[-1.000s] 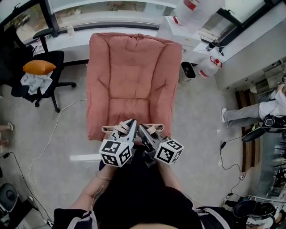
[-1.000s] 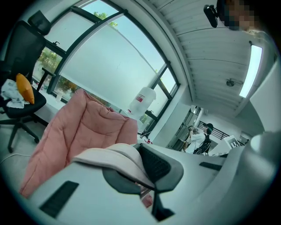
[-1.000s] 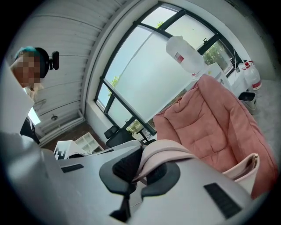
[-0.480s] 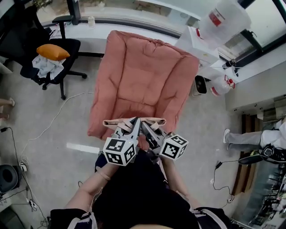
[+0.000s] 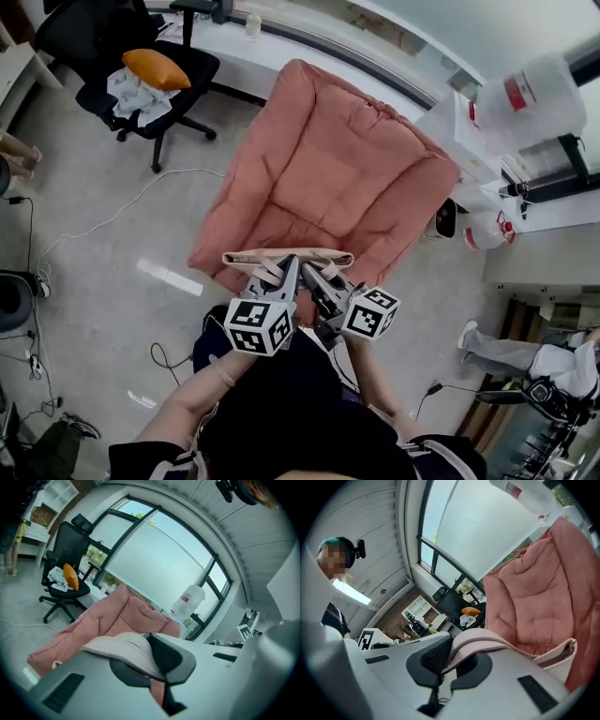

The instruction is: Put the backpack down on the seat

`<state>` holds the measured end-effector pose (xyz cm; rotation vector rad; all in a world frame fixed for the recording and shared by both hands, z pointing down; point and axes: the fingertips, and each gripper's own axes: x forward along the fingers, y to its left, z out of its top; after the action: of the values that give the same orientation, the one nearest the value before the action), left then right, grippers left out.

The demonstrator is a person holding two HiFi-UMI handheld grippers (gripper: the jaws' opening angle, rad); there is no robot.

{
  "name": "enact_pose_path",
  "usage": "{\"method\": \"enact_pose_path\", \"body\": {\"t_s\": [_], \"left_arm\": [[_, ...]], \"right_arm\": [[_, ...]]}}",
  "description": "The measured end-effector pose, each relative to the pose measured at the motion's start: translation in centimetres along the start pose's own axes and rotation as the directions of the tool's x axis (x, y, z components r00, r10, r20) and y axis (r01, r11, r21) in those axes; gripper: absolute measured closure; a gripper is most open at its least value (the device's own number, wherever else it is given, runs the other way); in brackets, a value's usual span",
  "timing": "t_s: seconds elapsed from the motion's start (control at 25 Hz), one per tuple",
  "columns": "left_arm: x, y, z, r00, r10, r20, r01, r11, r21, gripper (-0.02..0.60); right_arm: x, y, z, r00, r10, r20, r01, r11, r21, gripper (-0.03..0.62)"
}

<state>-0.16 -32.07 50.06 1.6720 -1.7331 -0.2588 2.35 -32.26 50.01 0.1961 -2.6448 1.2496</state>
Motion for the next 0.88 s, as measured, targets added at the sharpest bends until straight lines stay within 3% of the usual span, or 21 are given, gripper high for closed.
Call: {"method": "enact_pose_path", "body": {"t_s": [0.2, 0.44, 0.64, 0.88], "left_arm": [[0.3, 1.2, -0.2, 0.992, 0.113, 0.051, -0.109, 0.991, -0.073, 0.565], [0.0, 2.6, 0.0, 0.963, 0.241, 0.118, -0.217, 0.959, -0.183, 0.565], [-0.5, 3.6, 0.0, 0.942, 0.298, 0.154, -0.256, 0.936, -0.243, 0.565], [-0.5, 4.0, 0.2, 0.932, 0.325, 0.157, -0.271, 0.918, -0.291, 0.565]], "right_arm": [[1.1, -0.8, -0.1, 0.990, 0.092, -0.107, -0.091, 0.996, 0.019, 0.562], [2.6, -0.8, -0.2, 0.952, 0.201, -0.233, -0.198, 0.980, 0.035, 0.562], [3.6, -0.6, -0.6, 0.918, 0.242, -0.313, -0.242, 0.969, 0.041, 0.562], [4.2, -0.5, -0.5, 0.893, 0.253, -0.373, -0.247, 0.967, 0.066, 0.562]]}}
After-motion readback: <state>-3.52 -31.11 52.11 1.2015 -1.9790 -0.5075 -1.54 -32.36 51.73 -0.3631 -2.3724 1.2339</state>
